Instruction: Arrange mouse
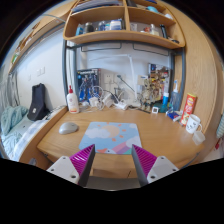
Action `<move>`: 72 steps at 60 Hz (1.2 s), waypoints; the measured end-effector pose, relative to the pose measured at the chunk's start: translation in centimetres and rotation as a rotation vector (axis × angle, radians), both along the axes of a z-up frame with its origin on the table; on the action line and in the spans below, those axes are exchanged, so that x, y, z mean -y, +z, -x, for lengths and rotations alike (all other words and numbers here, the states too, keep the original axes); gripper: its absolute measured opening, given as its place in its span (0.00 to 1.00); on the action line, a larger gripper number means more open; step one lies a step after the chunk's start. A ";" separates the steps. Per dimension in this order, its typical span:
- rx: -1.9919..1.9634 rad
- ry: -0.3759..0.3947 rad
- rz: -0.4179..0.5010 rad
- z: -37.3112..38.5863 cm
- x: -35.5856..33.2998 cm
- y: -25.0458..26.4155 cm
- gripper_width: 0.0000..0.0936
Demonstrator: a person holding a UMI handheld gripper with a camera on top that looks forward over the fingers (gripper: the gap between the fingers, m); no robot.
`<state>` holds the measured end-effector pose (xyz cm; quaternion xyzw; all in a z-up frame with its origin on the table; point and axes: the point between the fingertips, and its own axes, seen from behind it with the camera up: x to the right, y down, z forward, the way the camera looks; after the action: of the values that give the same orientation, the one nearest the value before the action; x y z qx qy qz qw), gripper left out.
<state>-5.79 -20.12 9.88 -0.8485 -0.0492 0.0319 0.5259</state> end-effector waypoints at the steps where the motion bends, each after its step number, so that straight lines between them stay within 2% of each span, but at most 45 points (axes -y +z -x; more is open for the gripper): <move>1: 0.000 -0.001 0.005 0.0 0.1 -0.1 0.77; 22: 0.023 -0.002 0.090 5.5 1.1 -4.4 0.77; 46: -0.009 0.073 0.152 19.8 -3.4 -7.4 0.77; 72: -0.003 -0.008 0.208 27.9 -14.1 -10.6 0.78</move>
<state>-33.68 -5.98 -0.75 -0.8986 -0.0414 0.0360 0.4354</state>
